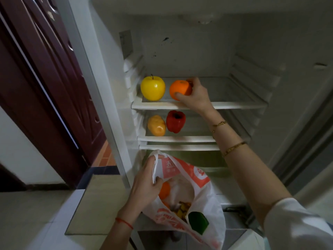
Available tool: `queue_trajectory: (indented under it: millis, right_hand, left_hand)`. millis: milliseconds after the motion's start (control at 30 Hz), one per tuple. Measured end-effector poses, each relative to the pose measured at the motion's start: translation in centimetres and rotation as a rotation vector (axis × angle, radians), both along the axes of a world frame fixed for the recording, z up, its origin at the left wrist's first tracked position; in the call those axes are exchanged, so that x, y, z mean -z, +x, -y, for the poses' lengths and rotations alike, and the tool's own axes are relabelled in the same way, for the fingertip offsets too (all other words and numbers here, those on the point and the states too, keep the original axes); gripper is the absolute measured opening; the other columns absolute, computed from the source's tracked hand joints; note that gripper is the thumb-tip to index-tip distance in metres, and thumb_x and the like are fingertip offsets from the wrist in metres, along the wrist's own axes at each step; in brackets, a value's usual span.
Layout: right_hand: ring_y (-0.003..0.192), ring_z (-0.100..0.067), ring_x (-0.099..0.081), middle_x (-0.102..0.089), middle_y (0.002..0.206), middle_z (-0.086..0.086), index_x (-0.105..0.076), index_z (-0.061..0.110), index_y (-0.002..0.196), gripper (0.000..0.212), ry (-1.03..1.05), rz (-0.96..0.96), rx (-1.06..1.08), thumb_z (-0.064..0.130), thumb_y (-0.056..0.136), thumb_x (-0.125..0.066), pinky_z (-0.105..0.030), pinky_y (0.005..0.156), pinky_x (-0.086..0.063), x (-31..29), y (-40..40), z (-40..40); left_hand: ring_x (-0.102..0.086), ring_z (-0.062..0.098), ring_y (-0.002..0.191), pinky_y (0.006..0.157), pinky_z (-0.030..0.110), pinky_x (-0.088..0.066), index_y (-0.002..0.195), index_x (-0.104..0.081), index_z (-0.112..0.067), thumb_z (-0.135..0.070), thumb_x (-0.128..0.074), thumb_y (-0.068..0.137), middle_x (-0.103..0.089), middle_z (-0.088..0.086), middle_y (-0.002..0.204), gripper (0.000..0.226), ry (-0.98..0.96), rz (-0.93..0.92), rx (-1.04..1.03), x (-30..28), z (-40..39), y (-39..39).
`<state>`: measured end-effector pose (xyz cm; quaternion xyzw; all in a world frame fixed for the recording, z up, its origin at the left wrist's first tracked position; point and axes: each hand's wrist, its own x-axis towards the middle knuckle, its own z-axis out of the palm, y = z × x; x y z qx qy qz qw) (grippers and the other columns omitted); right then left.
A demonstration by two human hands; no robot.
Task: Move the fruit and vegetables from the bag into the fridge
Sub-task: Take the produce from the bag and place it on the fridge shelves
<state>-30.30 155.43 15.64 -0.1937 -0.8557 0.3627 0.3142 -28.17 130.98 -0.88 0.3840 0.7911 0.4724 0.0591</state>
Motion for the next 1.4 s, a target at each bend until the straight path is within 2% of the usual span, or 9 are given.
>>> queue_trajectory:
  millis: [200,367,500,600,700,867,1033,1233,1400]
  right_hand:
    - [0.129,-0.024,-0.043,-0.044,0.141,-0.01,-0.031,0.009,0.144,0.091,0.016,0.002,0.031,0.038,0.073,-0.081,-0.03,0.1,-0.04,0.1,0.9,0.2]
    - [0.075,-0.009,-0.056,-0.06,0.084,-0.004,-0.056,0.01,0.089,0.024,0.164,-0.302,0.096,0.028,0.082,-0.072,-0.021,0.066,-0.045,2.1,5.8,3.8]
    - [0.057,-0.001,-0.061,-0.067,0.065,0.002,-0.07,0.01,0.075,0.023,-0.021,0.377,-0.329,0.027,0.089,-0.065,-0.022,0.058,-0.051,7.5,9.6,6.3]
    - [0.081,-0.011,-0.07,-0.071,0.088,0.001,-0.069,0.012,0.098,0.027,-0.081,0.84,-0.403,0.037,0.091,-0.061,-0.025,0.075,-0.057,14.2,9.6,7.7]
    - [0.099,-0.014,-0.059,-0.058,0.107,0.002,-0.053,0.027,0.114,0.027,-0.071,1.005,-0.324,0.043,0.092,-0.058,-0.027,0.091,-0.049,19.9,9.2,9.5]
    - [0.068,-0.003,-0.051,-0.053,0.084,0.014,-0.044,0.037,0.094,0.027,-0.317,0.828,-0.123,0.049,0.085,-0.066,-0.014,0.065,-0.042,24.2,9.6,11.8]
    - [0.094,-0.009,-0.06,-0.063,0.105,0.009,-0.054,0.033,0.12,0.053,-0.452,0.856,-0.206,0.063,0.077,-0.064,-0.024,0.085,-0.051,27.5,9.3,13.3]
    - [0.081,-0.006,-0.061,-0.065,0.1,0.009,-0.064,0.02,0.118,0.047,-0.46,0.772,-0.196,0.044,0.078,-0.066,-0.012,0.059,-0.041,28.4,9.1,13.9]
    - [0.083,-0.005,-0.059,-0.068,0.115,-0.005,-0.062,0.017,0.118,0.04,-0.523,0.785,-0.179,0.041,0.085,-0.063,-0.013,0.065,-0.044,28.5,9.0,13.8]
  left_hand:
    - [-0.063,0.008,0.084,0.067,0.036,-0.057,0.139,-0.033,-0.04,-0.001,-0.054,0.084,-0.054,-0.011,0.114,0.07,-0.012,0.029,0.012,0.0,0.6,0.2]
    - [-0.063,0.012,0.086,0.072,0.043,-0.058,0.141,-0.029,-0.038,-0.007,-0.056,0.085,-0.057,-0.006,0.112,0.07,-0.044,0.039,-0.013,0.4,0.8,0.4]
    - [-0.063,0.014,0.089,0.074,0.039,-0.056,0.138,-0.031,-0.036,-0.007,-0.057,0.085,-0.058,-0.006,0.112,0.065,-0.048,0.02,-0.055,0.2,1.1,0.8]
    - [-0.06,0.013,0.094,0.077,0.035,-0.055,0.143,-0.027,-0.037,-0.005,-0.056,0.085,-0.056,-0.005,0.119,0.072,-0.041,0.011,-0.074,0.2,1.2,1.0]
    - [-0.058,0.004,0.085,0.069,0.023,-0.053,0.145,-0.028,-0.032,-0.003,-0.056,0.086,-0.058,-0.005,0.113,0.071,-0.036,0.001,-0.071,0.1,1.5,1.4]
    - [-0.063,0.016,0.076,0.06,0.03,-0.055,0.139,-0.033,-0.033,-0.005,-0.055,0.087,-0.061,0.006,0.096,0.063,-0.026,0.014,-0.069,0.4,2.2,1.3]
    - [-0.06,-0.003,0.086,0.064,0.01,-0.048,0.135,-0.04,-0.025,-0.002,-0.055,0.086,-0.06,-0.005,0.103,0.056,-0.009,0.021,-0.073,0.0,2.6,1.4]
    - [-0.063,0.013,0.086,0.067,0.041,-0.056,0.135,-0.036,-0.031,-0.007,-0.054,0.087,-0.059,0.001,0.105,0.057,-0.037,0.019,-0.079,0.4,2.6,1.2]
    - [-0.064,0.02,0.082,0.063,0.045,-0.055,0.135,-0.034,-0.033,-0.006,-0.054,0.086,-0.059,0.006,0.103,0.06,-0.035,0.005,-0.067,0.5,2.3,1.1]
